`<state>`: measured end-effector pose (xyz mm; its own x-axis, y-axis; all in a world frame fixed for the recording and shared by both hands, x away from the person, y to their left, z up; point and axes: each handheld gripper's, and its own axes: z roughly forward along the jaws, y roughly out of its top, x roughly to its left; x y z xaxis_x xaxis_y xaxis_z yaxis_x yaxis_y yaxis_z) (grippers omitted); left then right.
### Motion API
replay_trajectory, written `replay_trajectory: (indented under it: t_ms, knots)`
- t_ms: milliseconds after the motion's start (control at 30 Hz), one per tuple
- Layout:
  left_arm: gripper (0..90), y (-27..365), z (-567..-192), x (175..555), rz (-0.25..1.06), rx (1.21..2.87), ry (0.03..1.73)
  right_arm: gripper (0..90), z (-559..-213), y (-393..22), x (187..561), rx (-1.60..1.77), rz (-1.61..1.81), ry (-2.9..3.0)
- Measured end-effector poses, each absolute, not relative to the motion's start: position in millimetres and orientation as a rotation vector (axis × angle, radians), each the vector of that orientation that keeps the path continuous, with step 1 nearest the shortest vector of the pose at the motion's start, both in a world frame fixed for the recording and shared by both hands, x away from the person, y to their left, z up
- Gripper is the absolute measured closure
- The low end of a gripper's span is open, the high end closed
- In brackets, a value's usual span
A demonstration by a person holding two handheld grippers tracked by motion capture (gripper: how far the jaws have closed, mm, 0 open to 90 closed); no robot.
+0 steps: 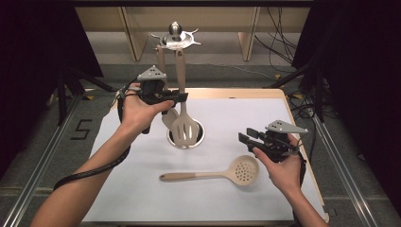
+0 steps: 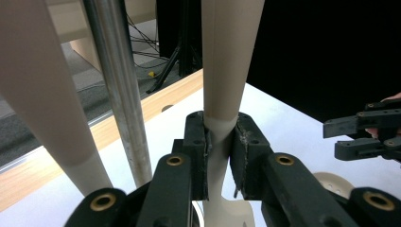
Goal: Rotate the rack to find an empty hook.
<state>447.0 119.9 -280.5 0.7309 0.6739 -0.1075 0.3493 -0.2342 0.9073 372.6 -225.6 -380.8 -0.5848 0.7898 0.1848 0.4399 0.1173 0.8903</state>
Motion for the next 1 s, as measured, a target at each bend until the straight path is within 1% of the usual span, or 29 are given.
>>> replay_trajectory:
  t_ms: [267, 433, 500, 600, 633, 667, 700, 733, 767, 833, 933, 1000]
  knots:
    - [76.8, 120, -282, 451, 0.384, 1.845, 0.803, 58.4, -382, -225, 373, 1.193, 1.467, 2.06]
    - [76.6, 124, -283, 457, 0.452, 1.881, 0.707, 58.4, -383, -225, 373, 1.197, 1.462, 2.067]
    - [76.5, 123, -284, 454, 0.429, 1.863, 0.742, 58.4, -383, -225, 373, 1.197, 1.462, 2.066]
    - [75.6, 126, -285, 454, 0.441, 1.863, 0.708, 58.4, -382, -224, 371, 1.244, 1.461, 2.063]
    - [74.9, 127, -286, 454, 0.446, 1.86, 0.695, 58.3, -382, -224, 371, 1.242, 1.462, 2.063]
    - [73.3, 128, -286, 450, 0.445, 1.853, 0.719, 58.3, -383, -225, 372, 1.214, 1.458, 2.063]
    - [70.2, 129, -287, 450, 0.447, 1.849, 0.704, 58.3, -383, -226, 373, 1.18, 1.45, 2.064]
    - [67.2, 126, -288, 442, 0.407, 1.813, 0.78, 58.3, -384, -225, 372, 1.198, 1.459, 2.059]
    - [63.9, 128, -288, 440, 0.419, 1.812, 0.773, 58.2, -383, -224, 372, 1.205, 1.46, 2.06]
    - [60.9, 133, -289, 434, 0.438, 1.808, 0.752, 58.1, -383, -224, 371, 1.207, 1.46, 2.06]
    - [61.4, 138, -288, 426, 0.46, 1.81, 0.739, 58.1, -381, -225, 370, 1.243, 1.462, 2.061]
    - [65.0, 143, -285, 421, 0.481, 1.805, 0.733, 58.1, -381, -225, 370, 1.242, 1.47, 2.047]
